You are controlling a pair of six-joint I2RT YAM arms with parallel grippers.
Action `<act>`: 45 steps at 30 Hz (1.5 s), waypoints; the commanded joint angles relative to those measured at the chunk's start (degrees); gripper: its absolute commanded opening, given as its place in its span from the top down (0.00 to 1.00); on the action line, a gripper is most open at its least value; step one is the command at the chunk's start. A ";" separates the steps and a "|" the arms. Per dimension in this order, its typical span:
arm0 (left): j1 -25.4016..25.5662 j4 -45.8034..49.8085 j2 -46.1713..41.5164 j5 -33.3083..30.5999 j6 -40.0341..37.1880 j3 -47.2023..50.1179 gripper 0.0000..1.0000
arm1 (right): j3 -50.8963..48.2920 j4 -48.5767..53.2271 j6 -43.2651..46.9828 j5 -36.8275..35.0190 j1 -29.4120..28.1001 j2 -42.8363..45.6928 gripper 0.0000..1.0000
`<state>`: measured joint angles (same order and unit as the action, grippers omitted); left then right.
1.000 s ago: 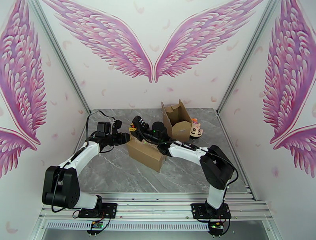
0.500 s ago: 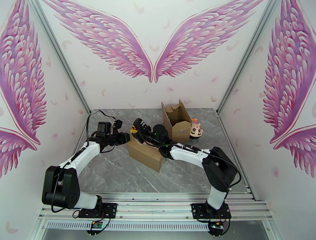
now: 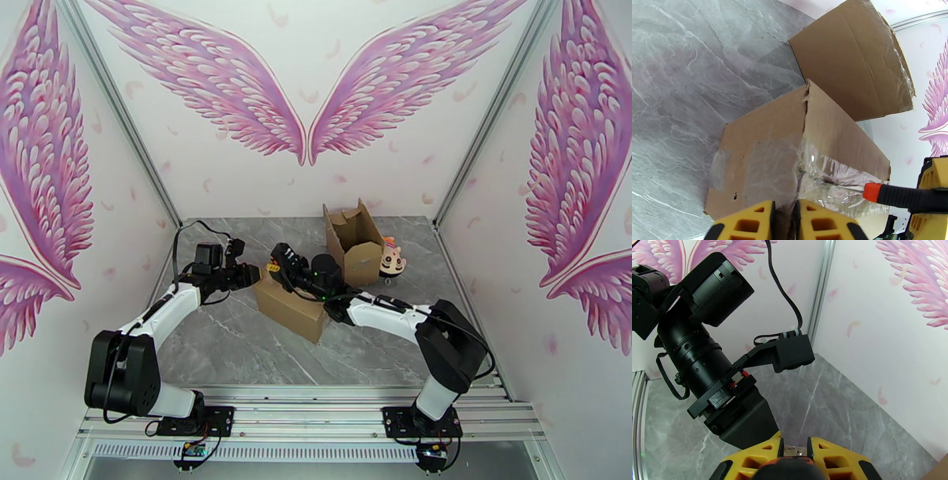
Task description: Unpack the express box
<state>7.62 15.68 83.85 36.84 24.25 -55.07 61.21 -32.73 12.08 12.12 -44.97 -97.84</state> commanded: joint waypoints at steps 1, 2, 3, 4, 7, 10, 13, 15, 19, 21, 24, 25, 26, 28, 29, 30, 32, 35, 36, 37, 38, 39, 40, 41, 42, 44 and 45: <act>-0.94 7.10 3.82 -10.89 -0.01 3.35 0.81 | -1.92 2.46 1.09 -1.78 -0.24 2.10 0.98; -0.98 7.08 3.87 -10.99 -0.04 3.30 0.81 | -2.30 2.41 1.19 -2.00 -0.24 2.26 0.98; -0.94 7.23 3.86 -11.09 -0.08 3.30 0.82 | -2.61 2.32 1.41 -2.39 -0.29 2.63 0.98; -0.94 7.34 3.86 -11.15 -0.15 3.30 0.82 | -2.98 2.24 1.56 -2.81 -0.28 3.19 0.98; -0.98 7.65 3.86 -11.57 -0.26 3.21 0.83 | -3.70 2.71 2.19 -3.59 -0.23 4.54 0.98; -0.95 7.78 3.79 -11.92 -0.26 3.21 0.83 | -4.65 3.37 2.36 -4.11 -0.22 5.91 0.98; -0.94 8.03 3.94 -12.23 -0.26 3.22 0.84 | -6.05 3.46 2.34 -4.62 -0.18 7.32 0.98; -0.97 8.22 4.05 -12.56 -0.26 3.13 0.84 | -7.09 3.46 2.50 -4.98 -0.14 8.22 0.98; -0.96 8.48 4.00 -13.01 -0.34 3.04 0.85 | -8.92 4.15 2.81 -5.86 -0.20 10.05 0.98; -1.03 8.56 4.04 -13.16 -0.35 2.95 0.85 | -9.82 4.34 2.95 -6.44 -0.18 10.75 0.99; -1.03 8.66 4.17 -13.54 -0.34 2.86 0.86 | -11.50 4.02 2.93 -7.32 -0.15 12.27 0.99; -1.03 8.66 4.29 -13.57 -0.28 2.87 0.86 | -12.01 3.96 2.74 -7.52 -0.20 12.91 0.99; -1.03 8.75 4.30 -13.64 -0.28 2.87 0.86 | -12.39 3.90 2.69 -7.70 -0.16 13.43 0.99; -1.03 8.75 4.39 -13.90 -0.17 2.86 0.87 | -13.31 3.69 2.50 -7.85 -0.21 14.46 0.99; -1.03 8.75 4.39 -13.97 -0.12 2.91 0.87 | -13.65 3.64 2.36 -7.90 -0.20 14.84 0.99; -1.02 8.75 4.39 -14.15 -0.08 2.88 0.87 | -14.11 3.41 2.26 -7.97 -0.17 15.22 0.99; -1.03 8.97 4.30 -14.41 -0.04 2.87 0.87 | -15.06 3.18 2.07 -8.13 -0.20 15.84 0.99; -1.03 9.19 4.04 -14.55 0.01 2.87 0.88 | -16.52 2.85 1.90 -8.92 -0.14 17.18 0.99; -1.03 9.34 3.82 -14.77 0.01 2.91 0.88 | -17.07 2.78 1.91 -9.12 -0.14 17.81 0.99; -1.03 9.45 3.78 -14.88 -0.08 2.93 0.88 | -17.53 2.76 1.92 -9.26 -0.15 18.41 0.99; -1.03 9.52 3.76 -15.00 -0.08 2.93 0.89 | -17.87 2.85 1.93 -9.39 -0.20 18.94 0.99; -1.03 9.62 3.69 -15.11 -0.08 2.93 0.89 | -18.28 2.97 1.94 -9.60 -0.25 19.51 0.99; -1.04 9.63 3.64 -15.21 -0.01 2.95 0.89 | -18.54 3.31 2.05 -9.85 -0.15 20.15 0.99; -1.10 9.62 3.64 -15.29 0.03 2.95 0.89 | -18.76 3.53 1.99 -9.92 -0.04 20.56 0.99; -1.06 9.71 3.61 -15.38 0.07 2.95 0.89 | -19.13 3.63 2.08 -10.04 -0.10 20.99 0.99; -1.11 9.72 3.50 -15.44 0.23 3.12 0.90 | -19.80 4.00 1.99 -10.29 -0.07 21.95 0.99; -1.11 9.72 3.42 -15.57 0.26 3.24 0.90 | -20.19 4.12 2.06 -10.36 -0.07 22.37 0.99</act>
<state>7.99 15.55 83.72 36.40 24.25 -55.11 42.81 -32.14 13.63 5.54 -45.34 -78.04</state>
